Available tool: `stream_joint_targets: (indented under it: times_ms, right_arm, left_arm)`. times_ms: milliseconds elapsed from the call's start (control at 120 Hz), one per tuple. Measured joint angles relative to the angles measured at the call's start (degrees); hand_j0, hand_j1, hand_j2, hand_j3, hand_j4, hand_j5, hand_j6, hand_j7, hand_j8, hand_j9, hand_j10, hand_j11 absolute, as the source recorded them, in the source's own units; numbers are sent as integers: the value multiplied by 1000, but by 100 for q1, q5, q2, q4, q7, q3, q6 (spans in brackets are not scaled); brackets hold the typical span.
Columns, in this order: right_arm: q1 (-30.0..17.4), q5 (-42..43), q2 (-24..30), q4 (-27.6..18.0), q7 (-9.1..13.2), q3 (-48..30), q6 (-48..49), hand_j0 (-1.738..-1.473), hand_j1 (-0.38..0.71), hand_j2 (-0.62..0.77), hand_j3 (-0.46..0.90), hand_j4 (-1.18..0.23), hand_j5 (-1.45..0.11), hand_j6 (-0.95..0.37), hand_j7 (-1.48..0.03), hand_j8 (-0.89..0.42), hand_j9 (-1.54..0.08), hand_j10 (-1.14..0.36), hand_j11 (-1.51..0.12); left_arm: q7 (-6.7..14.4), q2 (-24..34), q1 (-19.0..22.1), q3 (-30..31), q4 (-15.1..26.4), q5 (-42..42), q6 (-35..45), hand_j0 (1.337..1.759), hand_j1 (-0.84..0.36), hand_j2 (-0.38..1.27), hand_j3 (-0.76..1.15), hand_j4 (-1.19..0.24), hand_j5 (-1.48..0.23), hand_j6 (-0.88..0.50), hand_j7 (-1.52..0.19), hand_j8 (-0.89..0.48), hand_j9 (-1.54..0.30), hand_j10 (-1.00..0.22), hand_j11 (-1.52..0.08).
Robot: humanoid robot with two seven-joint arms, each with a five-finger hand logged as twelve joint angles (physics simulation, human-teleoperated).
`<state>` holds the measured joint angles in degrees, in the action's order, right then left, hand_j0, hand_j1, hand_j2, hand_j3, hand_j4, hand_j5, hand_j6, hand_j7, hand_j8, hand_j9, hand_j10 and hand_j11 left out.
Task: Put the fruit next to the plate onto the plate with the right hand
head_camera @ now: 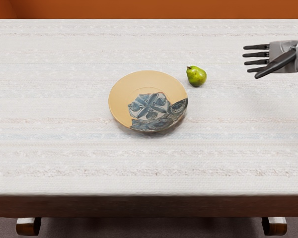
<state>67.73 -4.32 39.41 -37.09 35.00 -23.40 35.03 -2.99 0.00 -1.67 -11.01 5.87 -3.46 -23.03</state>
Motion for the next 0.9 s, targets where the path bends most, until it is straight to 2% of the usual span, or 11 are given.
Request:
stream_joint_targets:
  times_ms: [233, 375, 725, 900]
  right_arm:
    - [1, 2, 48, -22, 0, 14, 0, -1658, -349, -1, 0, 0, 0, 2, 0, 1, 0, 1, 0]
    - [97, 179, -289, 0, 0, 17, 0, -1658, -349, 0, 0, 0, 0, 2, 0, 2, 0, 1, 0]
    - [748, 2796, -1553, 27, 0, 20, -12, -1658, -349, 0, 0, 0, 0, 0, 0, 0, 0, 0, 0]
    - [899, 3983, -2230, 286, 0, 63, -712, -1658, -349, 0, 0, -1, 0, -1, 0, -1, 0, 0, 0]
  left_arm:
    - [1, 0, 0, -6, 2, -1, 0, 1658, 334, 3, 0, -13, -17, -13, -17, -13, -17, -13, -17]
    - [1, 0, 0, -7, 2, 2, 0, 1658, 334, 3, 0, -13, -17, -13, -17, -13, -17, -13, -17]
    - [1, 0, -79, 1, 0, 3, 0, 1658, 334, 3, 0, -13, -17, -13, -17, -13, -17, -13, -17]
    - [1, 0, -123, 2, -4, 3, 0, 1658, 334, 3, 0, -13, -17, -13, -17, -13, -17, -13, -17]
